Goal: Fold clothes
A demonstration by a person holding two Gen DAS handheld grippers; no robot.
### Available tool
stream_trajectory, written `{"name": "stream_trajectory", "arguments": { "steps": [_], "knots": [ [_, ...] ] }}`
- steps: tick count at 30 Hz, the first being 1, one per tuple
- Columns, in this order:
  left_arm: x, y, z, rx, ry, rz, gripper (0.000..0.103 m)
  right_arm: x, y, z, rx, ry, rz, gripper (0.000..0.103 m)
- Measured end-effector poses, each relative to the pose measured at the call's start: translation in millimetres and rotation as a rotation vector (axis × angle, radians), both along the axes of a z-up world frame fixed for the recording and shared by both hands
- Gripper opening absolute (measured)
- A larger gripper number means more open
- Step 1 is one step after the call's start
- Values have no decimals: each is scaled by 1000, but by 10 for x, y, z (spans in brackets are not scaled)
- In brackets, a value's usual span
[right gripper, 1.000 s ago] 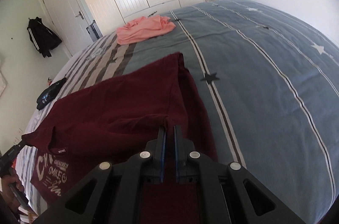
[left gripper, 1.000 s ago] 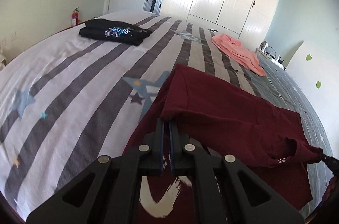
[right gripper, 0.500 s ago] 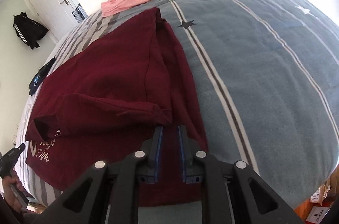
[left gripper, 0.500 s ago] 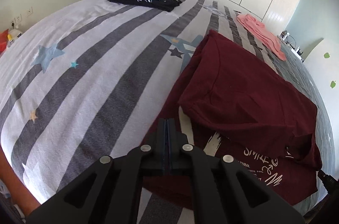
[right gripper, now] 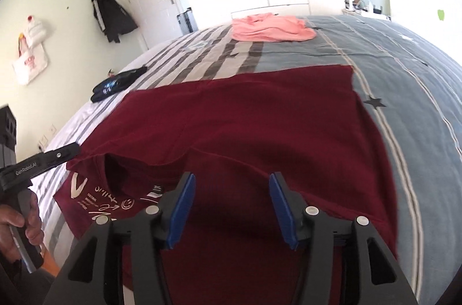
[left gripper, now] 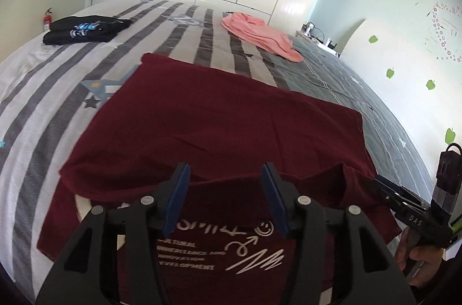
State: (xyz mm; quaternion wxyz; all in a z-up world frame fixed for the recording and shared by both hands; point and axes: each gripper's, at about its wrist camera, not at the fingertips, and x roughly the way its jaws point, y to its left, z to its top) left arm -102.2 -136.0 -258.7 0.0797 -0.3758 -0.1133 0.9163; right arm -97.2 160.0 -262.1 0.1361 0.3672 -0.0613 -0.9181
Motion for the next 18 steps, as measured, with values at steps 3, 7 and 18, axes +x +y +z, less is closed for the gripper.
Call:
{"name": "stream_trajectory", "arguments": {
  "steps": [3,7,18],
  "knots": [
    [-127,232,-80,-63,-33,-5,49,-59,-196,-78,33,-2,13,52],
    [-246,324,-170,-71,-69,3,49,-227,-267,-142,10,-39,-25,57],
    [43,335,-259,-118,-143,-33,8,-291,-250,-387,17,-185,11,14]
  ]
}}
